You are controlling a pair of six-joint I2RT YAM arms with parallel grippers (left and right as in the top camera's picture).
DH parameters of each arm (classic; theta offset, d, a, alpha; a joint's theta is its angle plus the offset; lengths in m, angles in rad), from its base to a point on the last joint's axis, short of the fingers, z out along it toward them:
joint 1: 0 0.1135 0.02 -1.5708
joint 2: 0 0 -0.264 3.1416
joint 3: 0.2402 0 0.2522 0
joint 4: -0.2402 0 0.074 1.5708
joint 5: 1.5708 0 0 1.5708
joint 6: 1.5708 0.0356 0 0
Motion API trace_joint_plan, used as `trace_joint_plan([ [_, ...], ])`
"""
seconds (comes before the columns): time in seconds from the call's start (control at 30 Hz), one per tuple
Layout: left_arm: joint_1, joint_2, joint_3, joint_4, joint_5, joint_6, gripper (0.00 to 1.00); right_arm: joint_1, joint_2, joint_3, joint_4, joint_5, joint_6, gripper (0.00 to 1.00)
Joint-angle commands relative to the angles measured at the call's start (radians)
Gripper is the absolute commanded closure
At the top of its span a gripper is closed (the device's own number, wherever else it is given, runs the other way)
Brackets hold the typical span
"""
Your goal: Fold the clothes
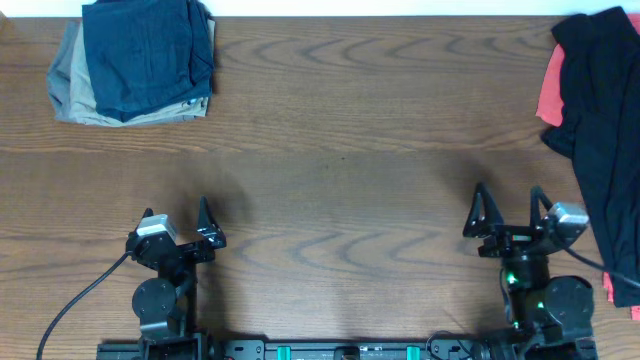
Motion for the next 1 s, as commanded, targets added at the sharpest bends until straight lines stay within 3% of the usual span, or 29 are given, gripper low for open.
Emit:
trace_joint_plan([
  [0.0, 0.002, -0.006, -0.017, -0.034, -0.016, 0.006, 0.02, -0.035, -0.058, -0.063, 0.007, -0.027, 0.000, 0.01],
  [0.17, 0.002, -0.006, -0.017, -0.034, -0.016, 0.006, 0.02, -0.072, -0.135, -0.164, 0.027, -0.044, 0.000, 0.01],
  [0.33, 0.002, -0.006, -0.017, -0.034, -0.016, 0.006, 0.02, -0.113, -0.153, -0.270, 0.174, -0.106, 0.000, 0.01],
  [0.5, 0.002, -0.006, -0.017, -0.034, -0.016, 0.006, 0.02, -0.124, -0.153, -0.278, 0.201, -0.112, -0.065, 0.01],
  [0.73, 0.002, -0.006, -0.017, -0.034, -0.016, 0.006, 0.02, -0.126, -0.153, -0.278, 0.091, -0.109, -0.152, 0.01],
  [0.97, 0.002, -0.006, -0.017, -0.034, -0.016, 0.006, 0.02, -0.140, -0.153, -0.278, 0.100, -0.103, -0.224, 0.01],
])
